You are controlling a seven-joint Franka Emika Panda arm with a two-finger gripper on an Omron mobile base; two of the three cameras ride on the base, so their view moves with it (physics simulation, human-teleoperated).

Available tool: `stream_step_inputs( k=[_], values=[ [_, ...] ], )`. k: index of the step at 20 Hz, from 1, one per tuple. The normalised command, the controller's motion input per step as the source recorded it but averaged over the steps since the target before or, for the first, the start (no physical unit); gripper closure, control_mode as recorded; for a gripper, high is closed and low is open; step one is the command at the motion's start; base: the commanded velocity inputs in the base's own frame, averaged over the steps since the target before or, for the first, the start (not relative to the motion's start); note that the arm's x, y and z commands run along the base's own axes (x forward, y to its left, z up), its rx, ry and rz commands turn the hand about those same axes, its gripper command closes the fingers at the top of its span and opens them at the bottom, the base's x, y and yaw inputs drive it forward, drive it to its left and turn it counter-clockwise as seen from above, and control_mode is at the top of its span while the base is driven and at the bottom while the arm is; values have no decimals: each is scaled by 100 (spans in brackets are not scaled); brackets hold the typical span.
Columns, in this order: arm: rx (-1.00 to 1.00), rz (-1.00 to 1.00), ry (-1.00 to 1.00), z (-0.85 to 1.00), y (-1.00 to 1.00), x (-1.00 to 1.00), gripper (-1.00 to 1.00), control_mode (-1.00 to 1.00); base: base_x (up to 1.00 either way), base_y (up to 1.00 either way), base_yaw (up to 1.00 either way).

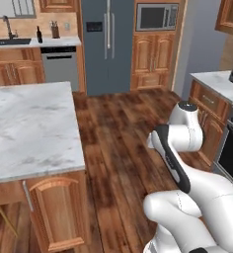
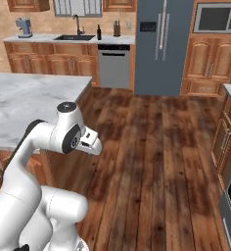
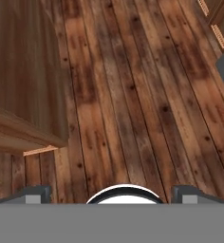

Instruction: There is a wine glass and glass cup on the dining counter. Place the wine bottle next to the wine glass and the juice bottle next to the glass cup.

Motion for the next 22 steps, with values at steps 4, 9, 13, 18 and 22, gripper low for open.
stream_step_inputs(
  k=[4, 9, 13, 18, 22],
  values=[
    [0, 0, 0, 0, 0, 0, -100, 100, 71, -48, 8],
    [0, 0, 0, 0, 0, 0, -100, 100, 89, -36, 4],
    [0, 0, 0, 0, 0, 0, -100, 100, 94, -30, 3],
    [0, 0, 0, 0, 0, 0, -100, 100, 94, -25, 4],
    [0, 0, 0, 0, 0, 0, -100, 100, 94, -21, 4]
  ],
)
